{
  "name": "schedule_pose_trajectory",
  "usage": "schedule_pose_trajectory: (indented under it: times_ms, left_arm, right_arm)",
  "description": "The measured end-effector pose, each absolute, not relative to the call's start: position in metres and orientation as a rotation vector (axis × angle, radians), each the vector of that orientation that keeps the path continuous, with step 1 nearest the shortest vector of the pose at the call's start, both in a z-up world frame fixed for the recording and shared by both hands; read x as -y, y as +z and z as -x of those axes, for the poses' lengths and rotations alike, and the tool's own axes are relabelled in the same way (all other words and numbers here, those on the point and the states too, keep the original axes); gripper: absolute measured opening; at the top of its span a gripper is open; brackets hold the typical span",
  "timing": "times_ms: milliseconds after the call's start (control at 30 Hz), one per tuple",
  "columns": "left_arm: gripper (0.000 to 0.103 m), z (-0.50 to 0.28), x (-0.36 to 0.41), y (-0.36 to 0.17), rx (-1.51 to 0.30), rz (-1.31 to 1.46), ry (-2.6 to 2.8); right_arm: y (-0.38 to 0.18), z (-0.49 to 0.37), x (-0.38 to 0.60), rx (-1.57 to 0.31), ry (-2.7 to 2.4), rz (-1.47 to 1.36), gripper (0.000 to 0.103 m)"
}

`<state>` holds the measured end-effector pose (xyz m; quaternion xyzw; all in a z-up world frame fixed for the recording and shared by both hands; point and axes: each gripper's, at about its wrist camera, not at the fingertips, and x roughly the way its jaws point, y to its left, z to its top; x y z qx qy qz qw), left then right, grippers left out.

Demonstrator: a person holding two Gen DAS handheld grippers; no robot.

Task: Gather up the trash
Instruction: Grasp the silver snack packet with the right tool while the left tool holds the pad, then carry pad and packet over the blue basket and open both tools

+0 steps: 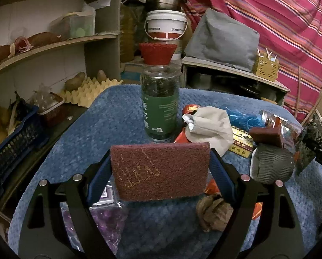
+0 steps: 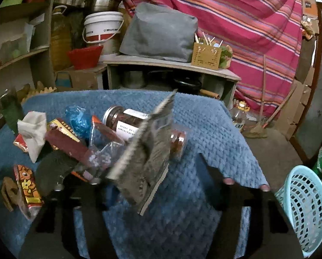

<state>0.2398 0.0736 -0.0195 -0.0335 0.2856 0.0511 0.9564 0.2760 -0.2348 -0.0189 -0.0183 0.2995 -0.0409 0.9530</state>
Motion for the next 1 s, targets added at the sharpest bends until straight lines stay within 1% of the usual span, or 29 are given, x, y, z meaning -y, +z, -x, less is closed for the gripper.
schedule_pose_trajectory:
  times_ms: [33, 67, 100, 133, 167, 267, 367, 767, 1000]
  left_arm:
    - [0.083, -0.239, -0.072, -0.019, -0.579, 0.063, 0.104]
    - [0.083, -0.239, -0.071, -0.019, -0.578, 0.061, 0.103]
    - [0.083, -0.238, -0.069, -0.019, -0.579, 0.057, 0.102]
    - [0.083, -0.238, -0.068, -0.018, -0.58, 0.054, 0.102]
    - [0.083, -0.238, -0.066, -0.018, -0.579, 0.051, 0.102]
    - [0.083, -0.235, -0.061, -0.015, -0.577, 0.048, 0.099]
    - [0.083, -0.231, -0.054, -0.012, -0.571, 0.043, 0.092]
    - [0.083, -0.213, 0.003, 0.002, -0.551, -0.018, 0.01]
    - [0.083, -0.199, 0.057, 0.018, -0.516, -0.077, -0.049]
  right_arm:
    - [-0.02, -0.275, 0.237, -0.618, -0.07, 0.031, 0.046]
    - [-0.021, -0.275, 0.238, -0.625, -0.062, 0.028, 0.036]
    - [-0.022, -0.274, 0.239, -0.631, -0.051, 0.023, 0.031]
    - [-0.023, -0.274, 0.241, -0.64, -0.036, 0.016, 0.023]
    - [-0.024, -0.273, 0.243, -0.645, -0.02, 0.01, 0.017]
    - [-0.023, -0.268, 0.245, -0.64, 0.002, 0.012, 0.011]
    - [-0.016, -0.257, 0.251, -0.618, 0.018, 0.024, 0.007]
    - [0.0, -0.215, 0.302, -0.59, 0.057, -0.025, 0.007]
    - [0.017, -0.186, 0.337, -0.548, 0.053, -0.025, 0.007]
